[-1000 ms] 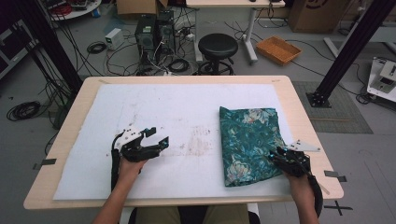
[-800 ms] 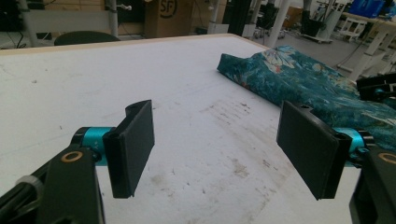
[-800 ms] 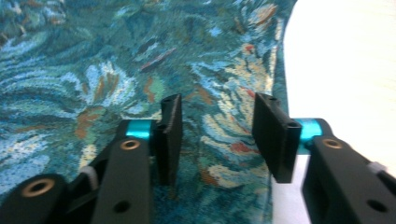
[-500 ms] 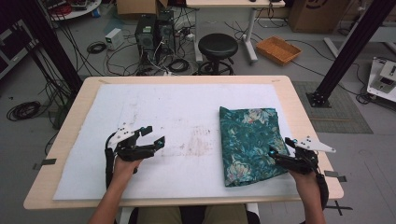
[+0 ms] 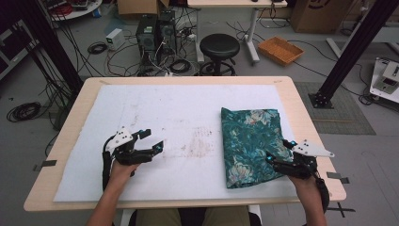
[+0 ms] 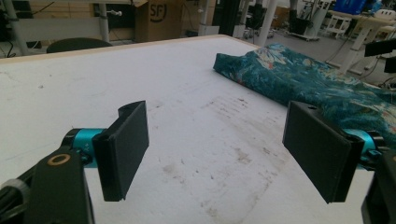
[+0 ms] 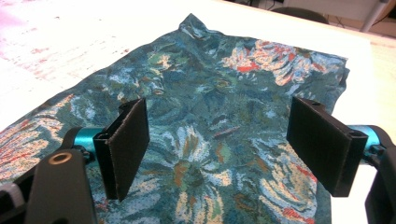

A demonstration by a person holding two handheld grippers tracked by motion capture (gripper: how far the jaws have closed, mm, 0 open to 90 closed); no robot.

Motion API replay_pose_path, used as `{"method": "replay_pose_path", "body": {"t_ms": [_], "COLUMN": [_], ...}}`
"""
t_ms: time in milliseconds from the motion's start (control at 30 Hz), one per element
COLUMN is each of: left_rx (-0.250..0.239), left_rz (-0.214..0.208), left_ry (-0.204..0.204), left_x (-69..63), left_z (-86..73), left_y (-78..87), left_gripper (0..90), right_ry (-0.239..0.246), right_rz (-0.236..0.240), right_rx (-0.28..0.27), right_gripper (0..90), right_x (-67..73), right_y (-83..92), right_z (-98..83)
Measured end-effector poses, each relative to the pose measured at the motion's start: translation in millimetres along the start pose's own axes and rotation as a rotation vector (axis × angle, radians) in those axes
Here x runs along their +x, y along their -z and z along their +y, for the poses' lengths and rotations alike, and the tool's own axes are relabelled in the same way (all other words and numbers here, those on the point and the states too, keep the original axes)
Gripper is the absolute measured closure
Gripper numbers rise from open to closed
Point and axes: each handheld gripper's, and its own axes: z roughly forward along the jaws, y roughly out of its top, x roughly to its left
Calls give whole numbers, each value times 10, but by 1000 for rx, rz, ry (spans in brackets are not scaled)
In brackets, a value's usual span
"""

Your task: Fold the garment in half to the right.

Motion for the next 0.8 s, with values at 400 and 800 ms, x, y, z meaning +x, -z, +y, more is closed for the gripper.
{"method": "replay_pose_path", "body": {"t_ms": [400,800], "left_rx": [-23,-16], "left_rz": [18,32], "left_ry": [-17,-13], "left_x": [-33,-29], "left_z": [5,-2], "left_y": [21,16], "left_gripper": [227,227], "right_ry": [6,-15], "right_rz": [14,3], "right_rx": [-7,-27], "right_gripper": [212,212], "right_x": [57,29], "right_y": [-29,1], "right_z": [-15,-42]}}
